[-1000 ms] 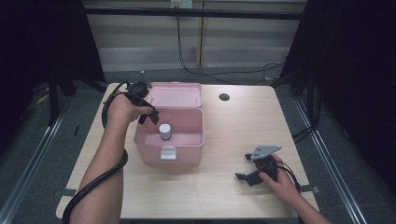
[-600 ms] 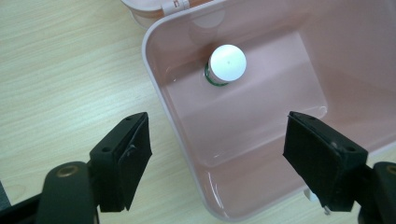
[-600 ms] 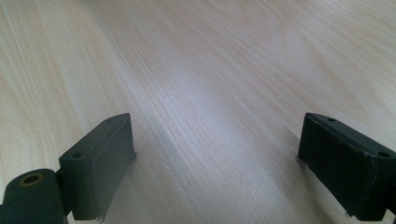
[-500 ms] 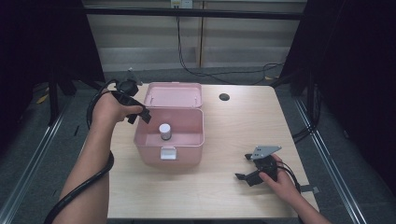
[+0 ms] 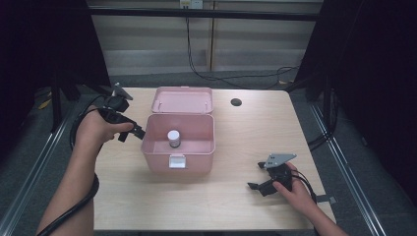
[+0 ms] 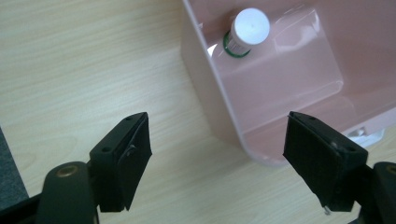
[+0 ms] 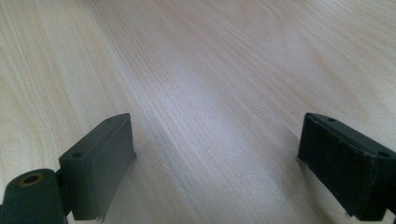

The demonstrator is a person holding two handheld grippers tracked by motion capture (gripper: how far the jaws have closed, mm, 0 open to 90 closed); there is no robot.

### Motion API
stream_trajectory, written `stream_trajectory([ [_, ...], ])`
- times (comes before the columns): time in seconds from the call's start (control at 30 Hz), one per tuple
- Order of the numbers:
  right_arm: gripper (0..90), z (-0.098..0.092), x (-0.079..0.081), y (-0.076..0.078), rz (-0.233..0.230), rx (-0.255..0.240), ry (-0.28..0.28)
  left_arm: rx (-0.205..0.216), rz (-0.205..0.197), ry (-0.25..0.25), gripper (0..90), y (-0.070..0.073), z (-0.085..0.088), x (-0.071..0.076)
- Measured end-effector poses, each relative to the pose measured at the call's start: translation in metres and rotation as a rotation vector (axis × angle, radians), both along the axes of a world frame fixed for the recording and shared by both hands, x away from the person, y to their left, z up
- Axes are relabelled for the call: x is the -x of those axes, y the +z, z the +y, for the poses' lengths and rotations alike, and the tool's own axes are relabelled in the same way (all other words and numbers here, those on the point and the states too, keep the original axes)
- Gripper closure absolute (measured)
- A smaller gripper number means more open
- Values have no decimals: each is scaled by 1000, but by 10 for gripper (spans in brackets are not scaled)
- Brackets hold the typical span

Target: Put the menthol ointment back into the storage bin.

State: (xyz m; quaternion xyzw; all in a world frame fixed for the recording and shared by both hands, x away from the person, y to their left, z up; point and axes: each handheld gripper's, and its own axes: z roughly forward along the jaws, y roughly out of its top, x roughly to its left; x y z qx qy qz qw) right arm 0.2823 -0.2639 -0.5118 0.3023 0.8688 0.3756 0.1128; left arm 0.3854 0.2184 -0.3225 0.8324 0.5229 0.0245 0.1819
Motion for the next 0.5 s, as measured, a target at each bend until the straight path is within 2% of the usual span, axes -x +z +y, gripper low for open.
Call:
stream_trajectory([
  [0.1, 99, 0, 0, 0, 0, 0, 1, 2, 1, 17, 228, -5, 9, 6],
  [0.27, 99, 0, 0, 0, 0, 0, 1, -1, 0, 13, 228, -13, 22, 17],
  [0.5, 99, 0, 0, 0, 0, 0, 1, 22, -6, 6, 228, -28, 35, 31],
])
